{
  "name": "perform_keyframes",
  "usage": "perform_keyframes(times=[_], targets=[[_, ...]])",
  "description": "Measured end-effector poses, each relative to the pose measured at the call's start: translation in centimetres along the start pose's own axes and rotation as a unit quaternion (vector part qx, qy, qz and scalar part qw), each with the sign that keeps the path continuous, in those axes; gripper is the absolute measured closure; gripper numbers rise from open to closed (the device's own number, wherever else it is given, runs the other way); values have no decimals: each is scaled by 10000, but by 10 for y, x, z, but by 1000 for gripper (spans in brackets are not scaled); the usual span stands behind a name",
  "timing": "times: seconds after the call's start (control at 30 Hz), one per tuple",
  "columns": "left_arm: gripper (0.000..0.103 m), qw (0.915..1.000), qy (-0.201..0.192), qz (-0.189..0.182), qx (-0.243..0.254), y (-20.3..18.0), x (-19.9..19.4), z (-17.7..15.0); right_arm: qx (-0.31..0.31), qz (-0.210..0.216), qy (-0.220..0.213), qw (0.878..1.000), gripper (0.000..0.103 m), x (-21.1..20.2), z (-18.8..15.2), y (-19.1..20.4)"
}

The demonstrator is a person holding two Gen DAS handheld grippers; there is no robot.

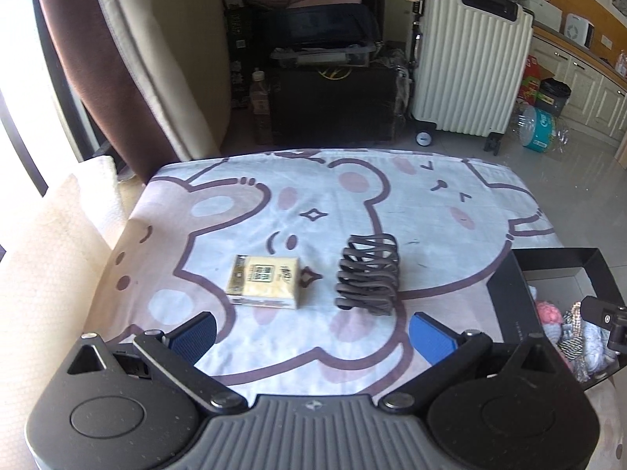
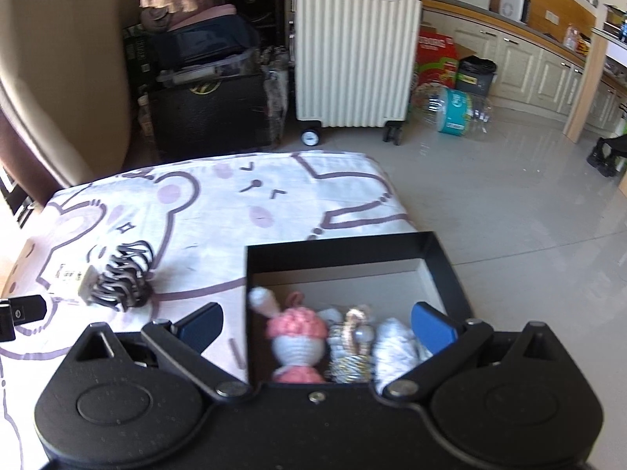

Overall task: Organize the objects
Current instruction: 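Move the left tool toward the yellow tissue pack while the right tool approaches the black spiral clip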

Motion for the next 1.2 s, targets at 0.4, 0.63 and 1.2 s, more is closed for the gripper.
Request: perform_keyframes(times=[0.4, 0.63, 1.2], targets=[[0, 9997, -16, 237, -101, 40, -10, -3, -166, 301, -130, 9993, 0, -6, 6, 46], [0, 9992, -11, 367, -170, 61, -15, -6, -262, 431, -214, 9985, 0, -9, 8, 68], [0, 9987, -104, 405, -303, 83, -18, -6, -280, 460, -348, 9979, 0, -12, 11, 93]])
Point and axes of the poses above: each gripper's, at about its wrist camera, not at the fingertips, and x roughly the way its jaws point, y to its left, z to its top, the point moved 10 cm from there along x, roughly the way its jaws point, and after that the axes turned 6 degrees about -z, right-handed, at the moved point
